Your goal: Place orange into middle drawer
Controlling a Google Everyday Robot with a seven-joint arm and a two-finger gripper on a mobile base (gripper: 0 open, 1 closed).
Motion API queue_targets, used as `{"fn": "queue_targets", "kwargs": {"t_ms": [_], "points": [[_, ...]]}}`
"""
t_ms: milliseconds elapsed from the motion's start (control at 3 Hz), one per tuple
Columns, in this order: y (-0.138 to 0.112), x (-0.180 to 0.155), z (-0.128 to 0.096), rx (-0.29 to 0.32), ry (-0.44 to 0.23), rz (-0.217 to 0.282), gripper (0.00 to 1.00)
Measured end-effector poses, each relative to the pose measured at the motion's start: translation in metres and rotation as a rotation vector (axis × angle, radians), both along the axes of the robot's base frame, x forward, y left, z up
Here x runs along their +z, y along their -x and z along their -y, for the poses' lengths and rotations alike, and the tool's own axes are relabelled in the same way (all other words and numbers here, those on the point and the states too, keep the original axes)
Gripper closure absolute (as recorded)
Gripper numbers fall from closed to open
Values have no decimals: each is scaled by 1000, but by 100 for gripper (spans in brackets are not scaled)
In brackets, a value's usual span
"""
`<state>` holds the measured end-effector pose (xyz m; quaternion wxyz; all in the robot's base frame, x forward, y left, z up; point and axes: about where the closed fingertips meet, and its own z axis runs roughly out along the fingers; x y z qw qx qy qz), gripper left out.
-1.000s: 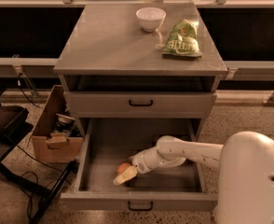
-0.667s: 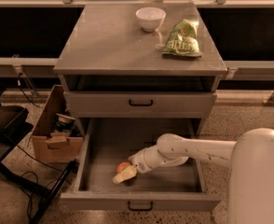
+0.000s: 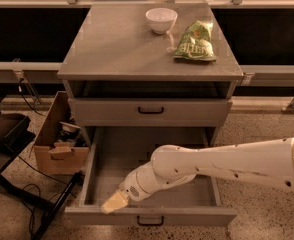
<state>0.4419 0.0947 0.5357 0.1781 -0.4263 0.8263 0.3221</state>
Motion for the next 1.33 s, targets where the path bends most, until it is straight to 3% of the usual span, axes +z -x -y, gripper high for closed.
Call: {"fn": "queue_targets", "kwargs": {"t_ms": [333, 667, 1000, 1333], "points": [[-5, 29, 4, -2, 21, 60, 1], [-4, 27, 3, -2, 20, 55, 0], [-18, 21, 17, -27, -13, 58, 0], [-43, 31, 69, -63, -13, 110, 0]]}}
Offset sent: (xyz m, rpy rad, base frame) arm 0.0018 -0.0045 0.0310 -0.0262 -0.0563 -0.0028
